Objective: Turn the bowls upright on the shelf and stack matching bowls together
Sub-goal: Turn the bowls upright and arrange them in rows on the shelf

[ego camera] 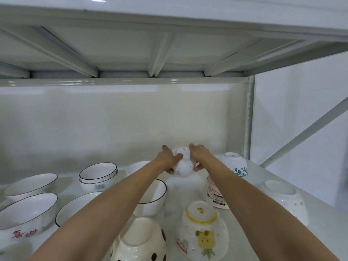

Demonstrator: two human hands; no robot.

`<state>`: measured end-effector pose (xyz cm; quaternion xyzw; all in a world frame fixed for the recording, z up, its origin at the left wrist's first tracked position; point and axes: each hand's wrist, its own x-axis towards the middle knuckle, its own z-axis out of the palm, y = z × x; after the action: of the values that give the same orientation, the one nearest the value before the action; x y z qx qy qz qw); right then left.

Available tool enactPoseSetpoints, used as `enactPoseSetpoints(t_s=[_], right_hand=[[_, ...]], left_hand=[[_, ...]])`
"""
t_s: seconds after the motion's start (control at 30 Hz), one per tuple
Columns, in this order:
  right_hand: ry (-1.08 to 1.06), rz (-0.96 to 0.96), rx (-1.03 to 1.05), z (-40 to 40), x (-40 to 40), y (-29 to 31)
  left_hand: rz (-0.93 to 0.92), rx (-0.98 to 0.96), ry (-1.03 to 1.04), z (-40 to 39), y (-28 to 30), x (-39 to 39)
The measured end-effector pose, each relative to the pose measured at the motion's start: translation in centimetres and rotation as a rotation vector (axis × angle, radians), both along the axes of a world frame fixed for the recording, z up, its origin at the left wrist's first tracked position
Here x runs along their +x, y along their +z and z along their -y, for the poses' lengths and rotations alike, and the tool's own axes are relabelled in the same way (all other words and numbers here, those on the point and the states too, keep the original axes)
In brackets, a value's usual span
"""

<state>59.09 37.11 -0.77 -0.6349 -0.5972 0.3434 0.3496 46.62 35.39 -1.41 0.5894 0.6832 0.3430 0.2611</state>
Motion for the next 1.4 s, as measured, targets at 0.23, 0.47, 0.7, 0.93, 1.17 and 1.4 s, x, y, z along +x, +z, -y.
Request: enactPoseSetpoints(t_s=[0.23,0.47,0.7,0.93,1.17,1.4], right_hand=[[0.011,-0.334,-0.223,-0.1,1.7,1.6],[0.153,-0.306,-0.372,-0.9,2.4,1.0],[0.154,-0.209,-0.296,-1.0,1.7,0.0],[0.133,-0.024,-0.208,-1.1,1.5,-0.9],[0.076,0.108,-0.146,-1.5,1.4,-2.0],[0.033,0.209,-0.137,-1.6,1.2,-2.3]], left_hand=[[-0.384,0.291,-0.062,1.0,0.0,-1.5],[-0.428,0.264,-0.135,1.5,-1.3,-2.8],[-0.464,0.154,-0.182,2.0,-1.6,-2.4],[-0.395,0.058,-0.225,2.1,-2.2,-2.5],[-0.401,0.046,-0.250,2.0,-2.3,-2.3],[-0.591,0.062,-0.236,1.9,-1.3,-1.4]])
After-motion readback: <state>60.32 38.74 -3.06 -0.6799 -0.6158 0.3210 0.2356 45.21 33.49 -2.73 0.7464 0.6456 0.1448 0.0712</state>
